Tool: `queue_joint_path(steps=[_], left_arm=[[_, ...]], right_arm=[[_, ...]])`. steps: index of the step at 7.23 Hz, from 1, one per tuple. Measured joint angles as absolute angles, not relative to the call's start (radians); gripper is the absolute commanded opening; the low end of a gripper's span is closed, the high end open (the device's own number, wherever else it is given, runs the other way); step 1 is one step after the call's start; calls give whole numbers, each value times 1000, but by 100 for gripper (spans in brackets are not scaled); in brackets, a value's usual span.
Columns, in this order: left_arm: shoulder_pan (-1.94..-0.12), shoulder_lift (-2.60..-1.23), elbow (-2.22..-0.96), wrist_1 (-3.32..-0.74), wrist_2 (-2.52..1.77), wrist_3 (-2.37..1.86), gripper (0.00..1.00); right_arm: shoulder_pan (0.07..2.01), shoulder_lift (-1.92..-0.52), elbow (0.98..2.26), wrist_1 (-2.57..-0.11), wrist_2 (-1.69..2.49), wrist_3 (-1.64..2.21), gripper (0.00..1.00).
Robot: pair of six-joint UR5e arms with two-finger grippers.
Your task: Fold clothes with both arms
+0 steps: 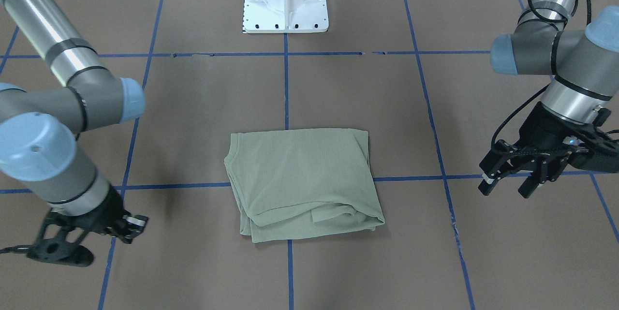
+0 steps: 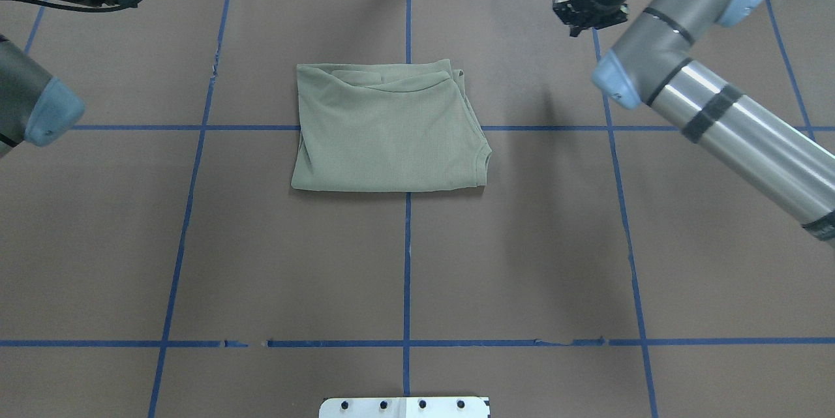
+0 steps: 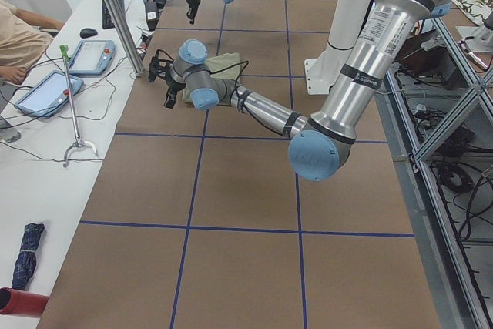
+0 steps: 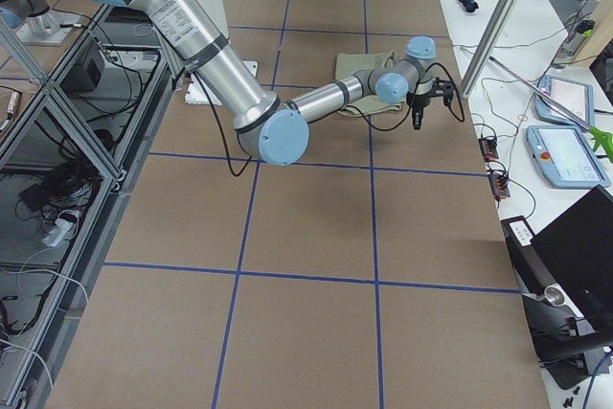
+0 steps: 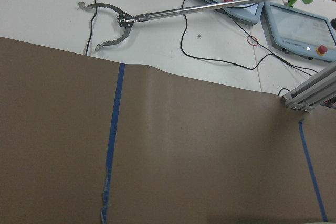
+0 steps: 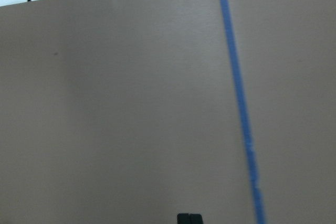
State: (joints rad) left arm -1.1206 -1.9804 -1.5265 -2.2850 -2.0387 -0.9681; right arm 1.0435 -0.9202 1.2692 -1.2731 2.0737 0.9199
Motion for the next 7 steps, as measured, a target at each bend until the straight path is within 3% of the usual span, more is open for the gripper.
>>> queue_joint_path(steps=[2,5,7], left_arm=[[-1234,-1927,-1527,-2250,-2133,-727,100],[-1491,-1911,-1537,-1976,-2229,-197,100],[-1569,-1913,-1562,-1805,-2237,-2,100]], right_arm=[[1208,-1096,1371,-1288,2178,671,0],[1459,-1229,1452,-1489,2269,228,0],[1529,-1286,1542,-1628,2276,81,0]])
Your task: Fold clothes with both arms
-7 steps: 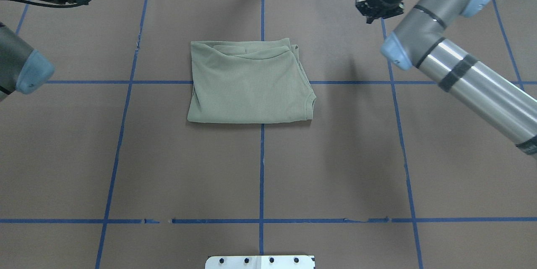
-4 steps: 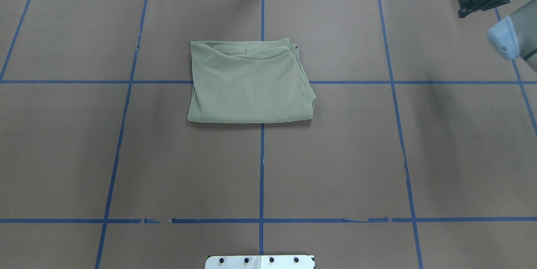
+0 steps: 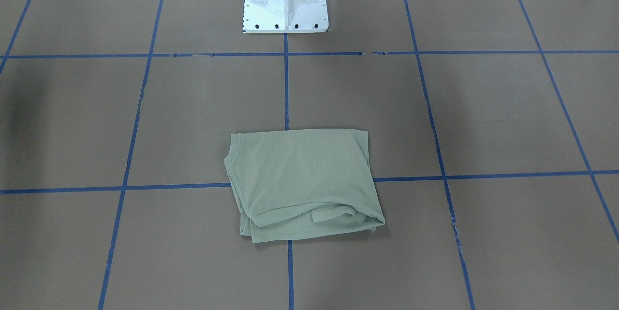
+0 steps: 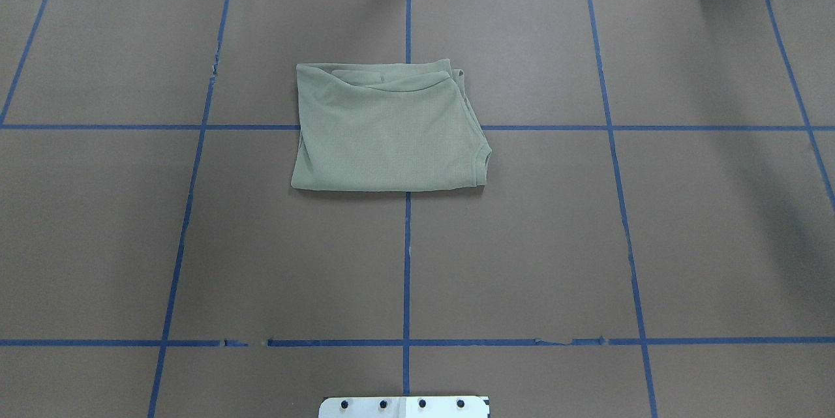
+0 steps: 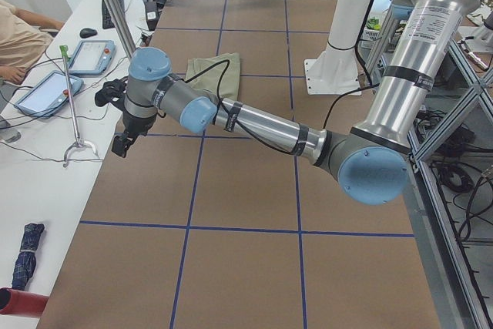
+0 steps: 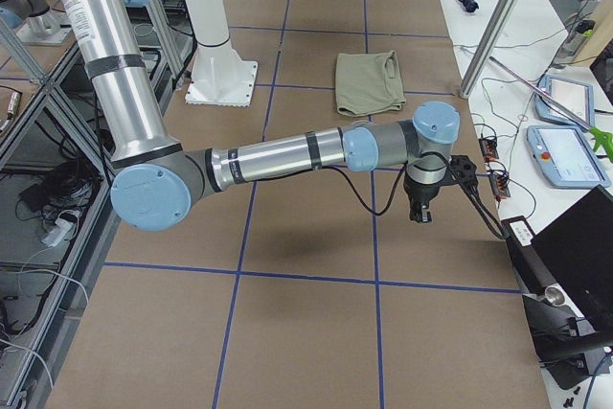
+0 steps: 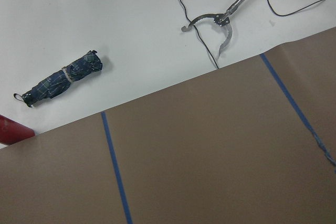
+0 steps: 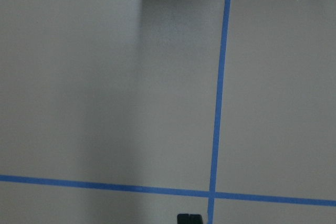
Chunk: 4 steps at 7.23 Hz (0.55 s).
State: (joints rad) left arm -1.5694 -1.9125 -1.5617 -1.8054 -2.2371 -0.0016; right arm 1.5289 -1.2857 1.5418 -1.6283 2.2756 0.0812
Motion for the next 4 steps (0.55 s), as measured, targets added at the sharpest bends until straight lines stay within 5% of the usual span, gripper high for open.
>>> queue_joint_path(steps=[1,2,4], left_arm=[[-1580,-1909,-1578,-1757,-2239,24,100],[-1586,-1904,-1586,-1736,-2250,34,100],[-1590,-1883,-1590,-1728,-2289,38,100]], right_arm=[[1537,-1302,1569,-1659,2276,61,0],[1540,-1308,1580,-1671,2276,54,91],[1541,-1317,1587,-1672,2276,52,100]])
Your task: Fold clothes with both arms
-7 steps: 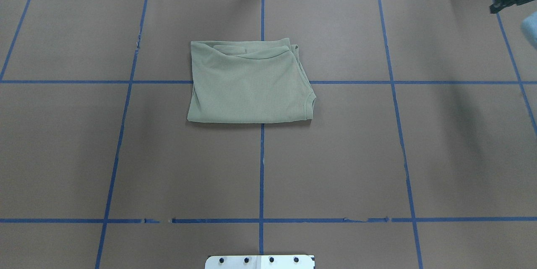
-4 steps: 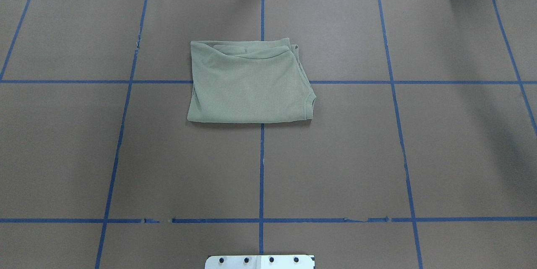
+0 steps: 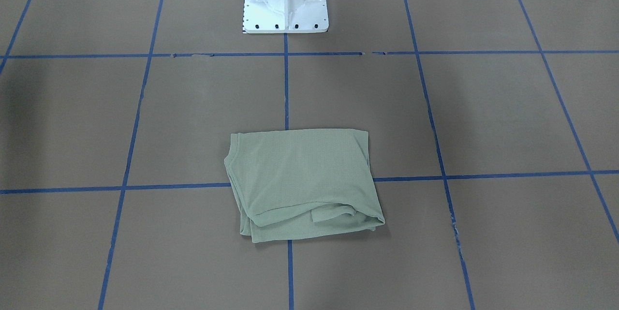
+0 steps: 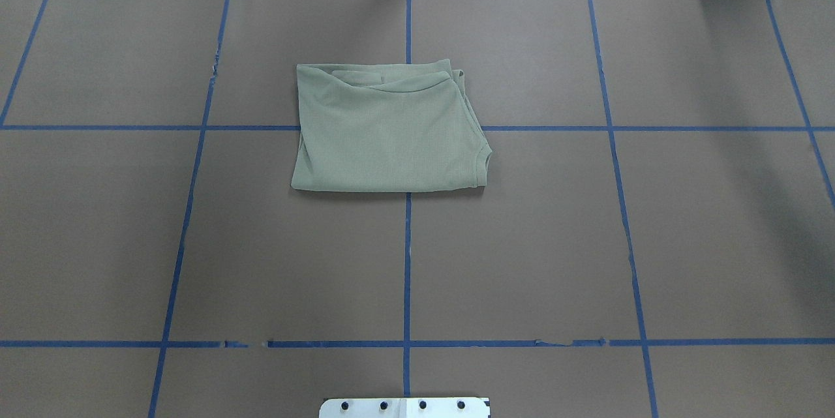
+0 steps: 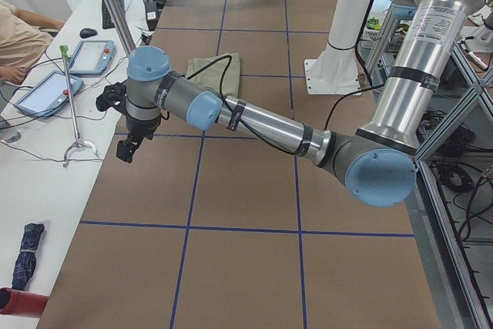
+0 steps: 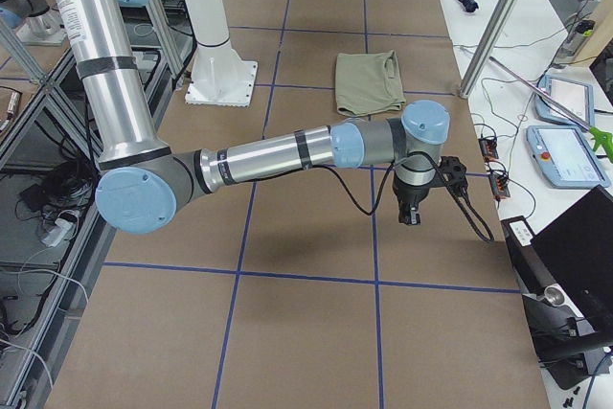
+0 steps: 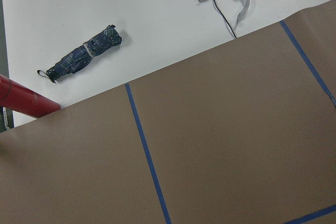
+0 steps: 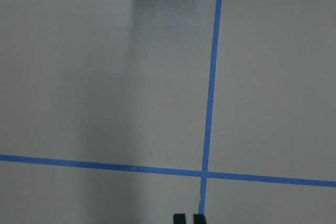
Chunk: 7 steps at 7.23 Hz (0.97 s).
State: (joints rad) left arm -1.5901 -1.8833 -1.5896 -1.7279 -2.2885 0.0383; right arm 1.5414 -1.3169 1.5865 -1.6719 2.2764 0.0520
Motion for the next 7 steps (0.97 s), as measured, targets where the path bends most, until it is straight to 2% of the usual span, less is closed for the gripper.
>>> queue_joint_path(steps=[7], left_arm=[[-1588,-1722,-1634,-1743,-2348,30,100]], right_arm=[[1542,-1345,1592,-1665,2276,52,100]])
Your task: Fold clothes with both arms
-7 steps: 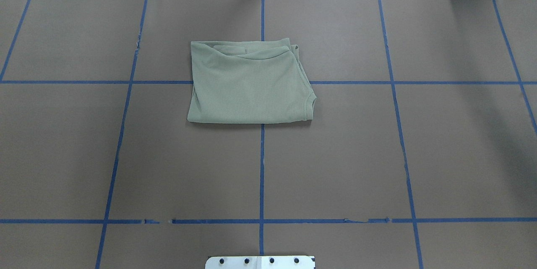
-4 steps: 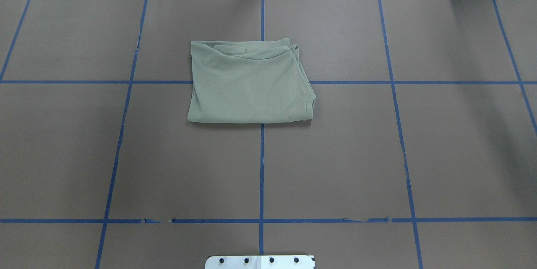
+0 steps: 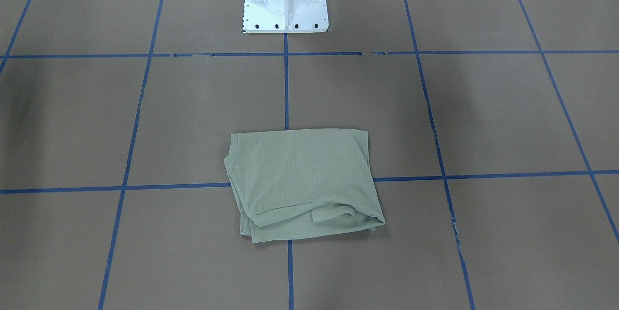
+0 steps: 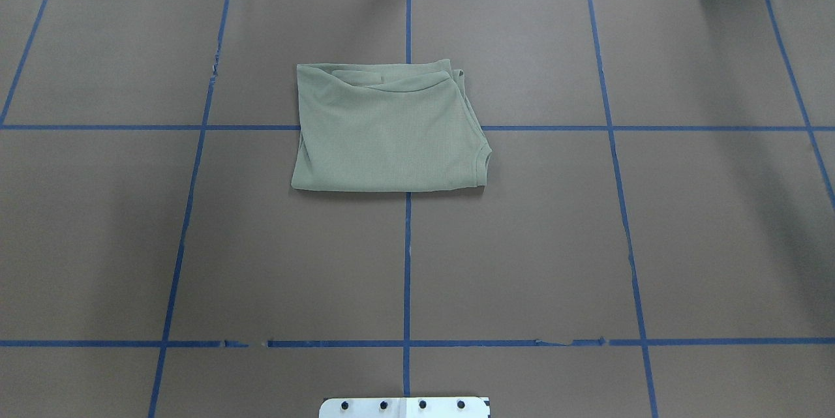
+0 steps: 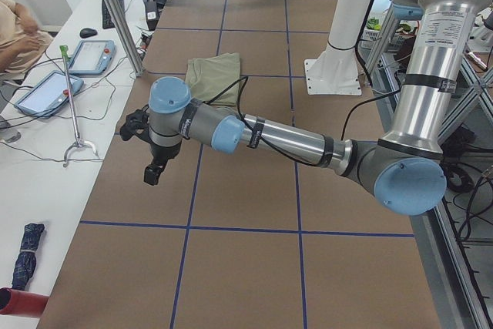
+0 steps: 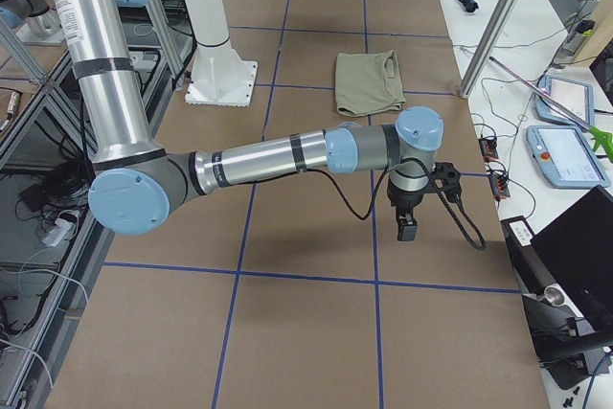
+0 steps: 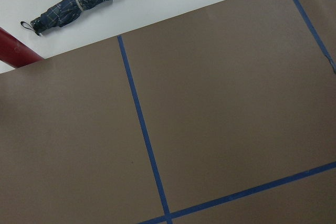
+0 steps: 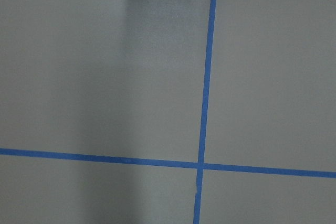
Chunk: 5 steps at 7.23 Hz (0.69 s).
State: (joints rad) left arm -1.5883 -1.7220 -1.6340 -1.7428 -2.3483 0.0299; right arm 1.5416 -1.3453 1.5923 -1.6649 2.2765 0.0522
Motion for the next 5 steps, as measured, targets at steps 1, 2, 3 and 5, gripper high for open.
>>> queue_joint_path(steps=[1,2,3,5], left_arm=[[-1588,-1682,-1637,-1784,-2365,35,100],[-1588,-1644,-1642,-1846,-2371,36,100],[-1588,-1613,-1653,-1879,-2371,37,100],[-1588,-1589,-1667,-1889,-2365,36,100]], right_arm=[[1542,-1352,1590,-1666,2277,54,100],[1542,-1364,1584,-1667,2276,58,100],[1542,-1380,1581,-1667,2274,61,100],[1541,-1391,1581,-1666,2270,68,100]])
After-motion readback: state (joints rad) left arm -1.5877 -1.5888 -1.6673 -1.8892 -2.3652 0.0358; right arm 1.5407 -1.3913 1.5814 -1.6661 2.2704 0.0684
